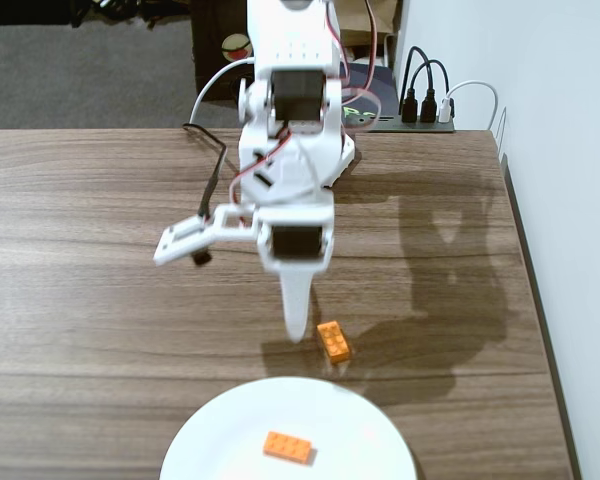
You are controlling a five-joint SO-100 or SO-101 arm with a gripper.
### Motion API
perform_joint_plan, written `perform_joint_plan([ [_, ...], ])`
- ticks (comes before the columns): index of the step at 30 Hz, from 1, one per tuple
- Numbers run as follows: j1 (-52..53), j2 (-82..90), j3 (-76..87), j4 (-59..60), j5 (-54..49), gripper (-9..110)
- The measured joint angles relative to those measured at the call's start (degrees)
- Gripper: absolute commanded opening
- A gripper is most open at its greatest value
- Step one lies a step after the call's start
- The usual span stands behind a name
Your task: Grasp a lego block and put it on the plate.
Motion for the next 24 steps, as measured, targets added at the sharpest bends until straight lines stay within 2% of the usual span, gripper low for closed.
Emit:
perform_joint_plan([
  [24,-0.7,51.1,44.7,-4.0,0.4,1],
])
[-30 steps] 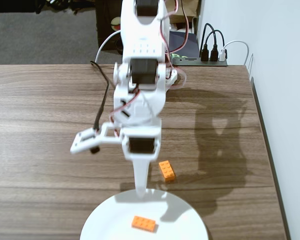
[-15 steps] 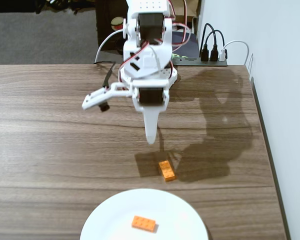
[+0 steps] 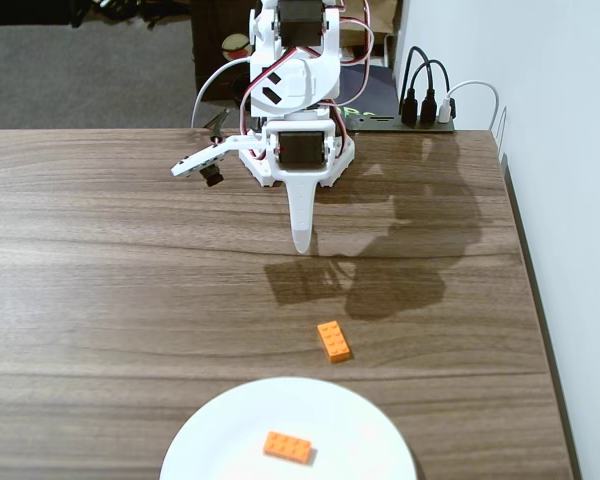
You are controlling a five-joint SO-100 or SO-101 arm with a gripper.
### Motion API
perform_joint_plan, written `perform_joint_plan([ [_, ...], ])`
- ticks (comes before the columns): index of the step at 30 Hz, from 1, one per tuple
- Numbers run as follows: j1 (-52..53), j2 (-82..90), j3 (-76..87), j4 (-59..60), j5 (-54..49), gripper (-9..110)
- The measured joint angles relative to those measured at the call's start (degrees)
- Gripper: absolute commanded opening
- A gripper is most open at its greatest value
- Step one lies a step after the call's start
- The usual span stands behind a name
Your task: Grasp a lego block and put it on the plate.
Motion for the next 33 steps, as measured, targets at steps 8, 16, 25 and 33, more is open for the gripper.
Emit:
perform_joint_plan([
  [8,-0.1,12.9,10.9,-0.2,0.0,1],
  [16,0.7,23.0,17.1,1.1,0.0,1],
  [25,2.3,31.4,20.8,7.2,0.0,1],
  [33,3.0,37.4,21.7,12.7,0.3,1],
])
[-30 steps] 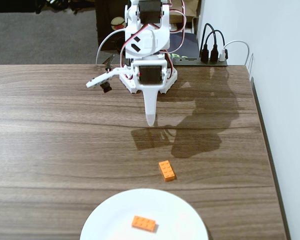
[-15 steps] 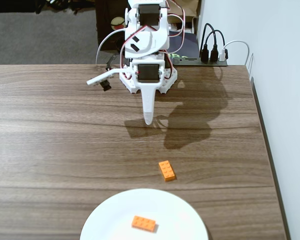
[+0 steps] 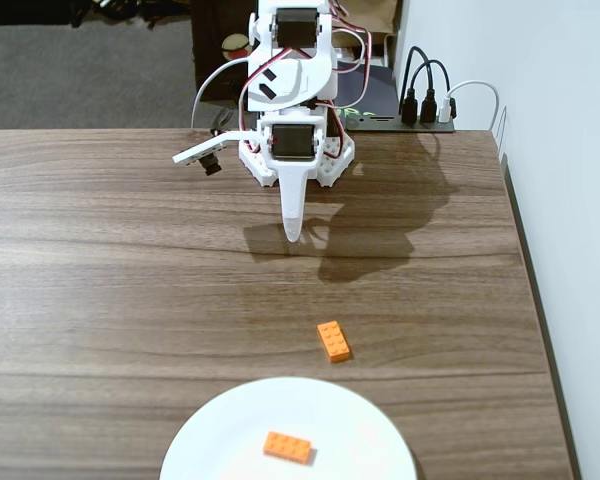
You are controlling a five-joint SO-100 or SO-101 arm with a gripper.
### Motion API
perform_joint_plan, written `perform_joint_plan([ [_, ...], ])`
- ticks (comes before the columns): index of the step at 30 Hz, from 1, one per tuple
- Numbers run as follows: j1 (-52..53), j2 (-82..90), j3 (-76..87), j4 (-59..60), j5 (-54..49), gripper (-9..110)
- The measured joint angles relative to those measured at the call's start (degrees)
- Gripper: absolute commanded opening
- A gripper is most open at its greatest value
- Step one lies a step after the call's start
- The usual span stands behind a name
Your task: Grasp a lego block and put it on the plate.
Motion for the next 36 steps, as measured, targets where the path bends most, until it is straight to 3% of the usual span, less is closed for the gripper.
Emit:
perform_joint_plan([
  [36,1.1,0.9,0.0,4.7,0.8,1],
])
